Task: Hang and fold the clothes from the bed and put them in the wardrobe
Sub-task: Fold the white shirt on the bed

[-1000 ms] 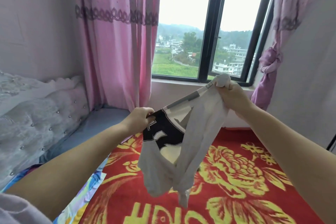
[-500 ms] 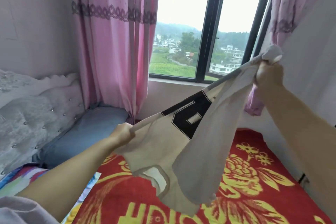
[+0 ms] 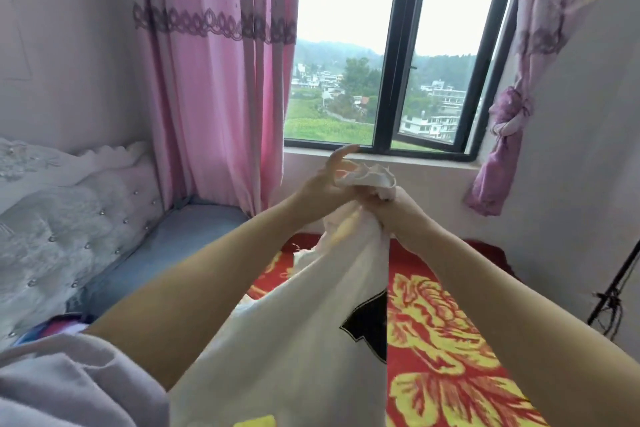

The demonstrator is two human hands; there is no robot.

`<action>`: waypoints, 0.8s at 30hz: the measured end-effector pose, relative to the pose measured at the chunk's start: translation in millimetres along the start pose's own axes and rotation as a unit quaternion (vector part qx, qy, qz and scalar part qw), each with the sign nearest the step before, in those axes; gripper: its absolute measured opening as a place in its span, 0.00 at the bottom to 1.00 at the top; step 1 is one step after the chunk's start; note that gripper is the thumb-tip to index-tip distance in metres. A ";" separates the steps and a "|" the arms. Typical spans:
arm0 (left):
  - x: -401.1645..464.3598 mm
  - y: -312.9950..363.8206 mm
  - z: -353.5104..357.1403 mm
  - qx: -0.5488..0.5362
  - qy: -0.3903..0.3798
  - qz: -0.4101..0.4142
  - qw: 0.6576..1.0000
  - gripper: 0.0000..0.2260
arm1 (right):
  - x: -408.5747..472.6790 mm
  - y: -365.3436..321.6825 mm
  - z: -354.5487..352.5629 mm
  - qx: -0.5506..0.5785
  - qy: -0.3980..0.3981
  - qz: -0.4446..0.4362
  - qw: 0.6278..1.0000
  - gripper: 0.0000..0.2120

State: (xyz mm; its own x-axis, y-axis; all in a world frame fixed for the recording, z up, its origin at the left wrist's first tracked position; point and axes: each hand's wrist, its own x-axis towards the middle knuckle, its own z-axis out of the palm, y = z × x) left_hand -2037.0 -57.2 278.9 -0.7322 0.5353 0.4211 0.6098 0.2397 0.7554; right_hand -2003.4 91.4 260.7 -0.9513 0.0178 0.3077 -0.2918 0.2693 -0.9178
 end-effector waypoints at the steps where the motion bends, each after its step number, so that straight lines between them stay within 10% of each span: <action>1: -9.7 -15.6 -4.6 -0.006 -0.037 -0.060 0.998 0.32 | 0.9 -5.6 -6.9 0.076 0.012 0.007 0.997 0.03; 7: -61.8 -99.1 6.2 -0.074 -0.240 -0.238 0.938 0.19 | 3.8 -25.6 -43.7 0.198 0.015 0.052 0.979 0.13; 11: -51.0 -95.6 2.5 -0.035 -0.076 -0.157 0.984 0.06 | -11.2 -4.6 -68.1 0.179 -0.101 0.133 0.970 0.24; 15: -40.7 -72.9 -2.9 0.047 0.109 -0.001 0.993 0.07 | -20.5 13.2 -84.6 0.275 -0.356 0.176 0.875 0.38; 19: -40.8 -38.2 9.2 0.067 0.171 0.102 0.978 0.06 | -15.2 18.3 -53.6 0.107 -0.242 0.228 0.937 0.38; 24: -57.2 -35.4 18.0 0.121 0.105 0.159 0.974 0.04 | -16.5 12.5 -2.4 0.095 -0.116 0.149 0.977 0.12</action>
State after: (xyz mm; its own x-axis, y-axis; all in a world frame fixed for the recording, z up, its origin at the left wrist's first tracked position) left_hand -2011.2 -81.7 219.0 -0.5258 0.4414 0.7271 0.8505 0.2864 0.4412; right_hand -1991.1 96.8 244.7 -0.9874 -0.1561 -0.0250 0.0093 0.1005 -0.9949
